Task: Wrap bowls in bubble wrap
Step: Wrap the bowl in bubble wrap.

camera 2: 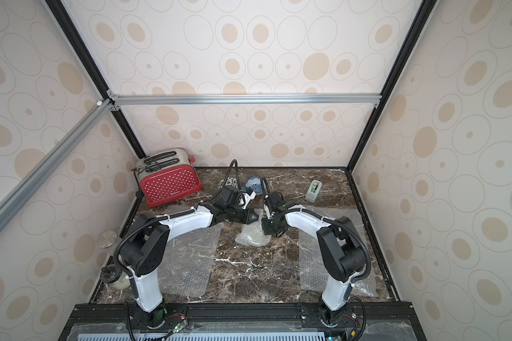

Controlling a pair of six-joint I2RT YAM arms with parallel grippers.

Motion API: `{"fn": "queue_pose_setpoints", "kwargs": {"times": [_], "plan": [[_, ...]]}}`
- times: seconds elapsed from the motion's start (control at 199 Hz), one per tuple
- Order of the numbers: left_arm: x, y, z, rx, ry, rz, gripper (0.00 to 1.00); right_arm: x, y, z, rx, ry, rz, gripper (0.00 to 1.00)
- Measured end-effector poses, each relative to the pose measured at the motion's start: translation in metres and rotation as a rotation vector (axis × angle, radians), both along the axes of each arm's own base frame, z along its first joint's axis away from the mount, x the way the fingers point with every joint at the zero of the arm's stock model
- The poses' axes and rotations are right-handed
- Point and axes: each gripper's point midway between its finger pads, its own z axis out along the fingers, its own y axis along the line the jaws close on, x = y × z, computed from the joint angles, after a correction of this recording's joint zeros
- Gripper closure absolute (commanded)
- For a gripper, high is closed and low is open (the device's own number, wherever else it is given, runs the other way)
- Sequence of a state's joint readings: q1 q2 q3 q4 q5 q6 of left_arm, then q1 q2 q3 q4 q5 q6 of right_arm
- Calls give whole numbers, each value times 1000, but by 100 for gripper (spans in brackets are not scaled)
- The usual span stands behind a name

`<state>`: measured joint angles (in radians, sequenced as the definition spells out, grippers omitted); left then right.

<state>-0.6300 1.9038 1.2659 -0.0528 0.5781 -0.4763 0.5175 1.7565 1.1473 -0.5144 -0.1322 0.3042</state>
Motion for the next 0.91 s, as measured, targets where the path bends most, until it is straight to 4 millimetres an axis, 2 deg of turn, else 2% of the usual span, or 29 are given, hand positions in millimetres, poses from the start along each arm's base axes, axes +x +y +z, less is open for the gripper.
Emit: {"fn": "queue_pose_setpoints", "kwargs": {"times": [0.171, 0.373, 0.614, 0.735, 0.906], "plan": [[6, -3, -18, 37, 38, 7, 93, 0, 0, 0, -2, 1, 0, 98], [9, -8, -23, 33, 56, -6, 93, 1, -2, -1, -10, -3, -9, 97], [9, -12, -26, 18, 53, -16, 93, 0, -2, 0, 0, 2, -19, 84], [9, -9, -33, 19, 44, -7, 94, -2, 0, 8, 17, -4, -8, 80], [8, -4, -39, 27, 30, 11, 93, -7, 2, 28, 56, -29, 6, 79]]}}
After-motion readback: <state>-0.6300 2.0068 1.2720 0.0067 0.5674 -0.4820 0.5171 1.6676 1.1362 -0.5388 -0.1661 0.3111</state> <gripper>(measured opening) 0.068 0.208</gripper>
